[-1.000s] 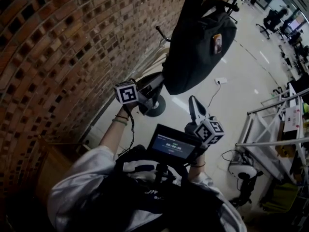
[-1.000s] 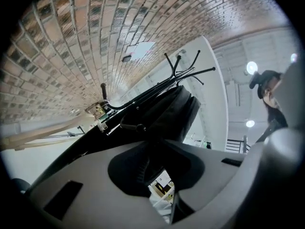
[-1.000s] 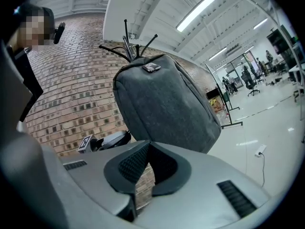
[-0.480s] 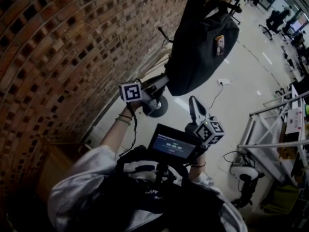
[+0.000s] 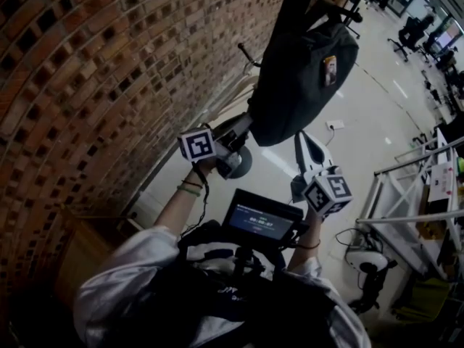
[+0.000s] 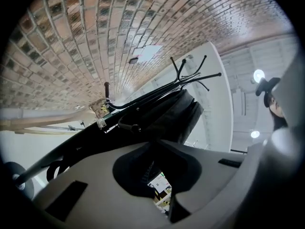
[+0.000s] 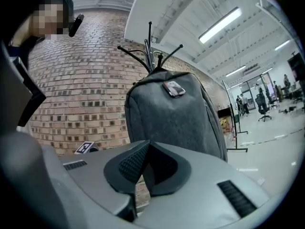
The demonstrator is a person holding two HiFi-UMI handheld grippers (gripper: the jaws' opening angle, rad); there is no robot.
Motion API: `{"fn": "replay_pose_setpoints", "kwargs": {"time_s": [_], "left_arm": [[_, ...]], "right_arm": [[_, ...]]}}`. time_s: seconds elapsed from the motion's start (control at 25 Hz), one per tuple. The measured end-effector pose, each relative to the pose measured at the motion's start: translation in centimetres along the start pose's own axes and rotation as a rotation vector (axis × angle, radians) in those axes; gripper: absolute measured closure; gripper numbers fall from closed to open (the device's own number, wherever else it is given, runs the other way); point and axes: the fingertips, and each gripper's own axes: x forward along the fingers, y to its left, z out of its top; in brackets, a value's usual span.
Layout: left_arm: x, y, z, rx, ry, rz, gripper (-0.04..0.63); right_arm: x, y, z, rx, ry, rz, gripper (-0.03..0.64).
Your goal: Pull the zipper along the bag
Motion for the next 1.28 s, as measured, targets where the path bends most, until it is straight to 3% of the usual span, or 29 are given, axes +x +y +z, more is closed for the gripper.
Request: {"fn": "replay_pose_setpoints", "kwargs": {"time_s": [0.12,0.24,0.36,0.48,0.56,0.68,0.76,0.92,1.0,1.16,1.28], "left_arm": [[0.2,-0.3,-0.2,-0.086,-0.025,0.014,0.58],[0.9,-1.6,0.1,-0.155,-0.059,-0.034,0.578],[1.3,-1.3,0.1,-0.134,-0.033,-0.042,0.578],[0.7,0.4,-0.1,-0.139,0.032,0.029,0.571],[1.1,0.5,-0.1,-0.119,0.074,0.034,0.563],[1.2,2.0,-0.5,-0.095,0.151,0.138,0.557],[1.3,2.0,-0.4,-0.09,0.161,0.148,0.558],[1.5,0.2,1.0,-0.032,0.085,0.056,0.581],[1.7,-1.3,1.1,-0.091,0.026,-0.025,0.581],[0.3,-1.1,1.3,-0.19,-0.081,0.008,0.581],[-0.2,-1.5,1.7,-0.169,-0.109,0.033,0.581]], "right_arm": [[0.2,0.2,1.2,-0.025,-0.017,0.009,0.615],[0.2,0.0,1.9,-0.039,-0.053,0.025,0.615],[-0.3,-0.2,2.4,-0.027,-0.078,0.023,0.615],[-0.8,-0.2,2.2,-0.025,-0.078,0.013,0.615],[-1.1,-0.2,2.0,-0.019,-0.07,0.005,0.615],[-1.4,-0.3,1.6,-0.005,-0.058,-0.002,0.615],[-1.4,0.0,1.6,0.007,-0.052,-0.003,0.615],[-1.4,0.0,1.5,0.012,-0.045,-0.002,0.615],[-1.5,0.0,1.2,0.015,-0.053,0.022,0.615],[-1.3,0.6,1.0,0.002,-0.031,0.034,0.615],[-1.1,0.8,1.0,0.003,-0.016,0.034,0.615]]}}
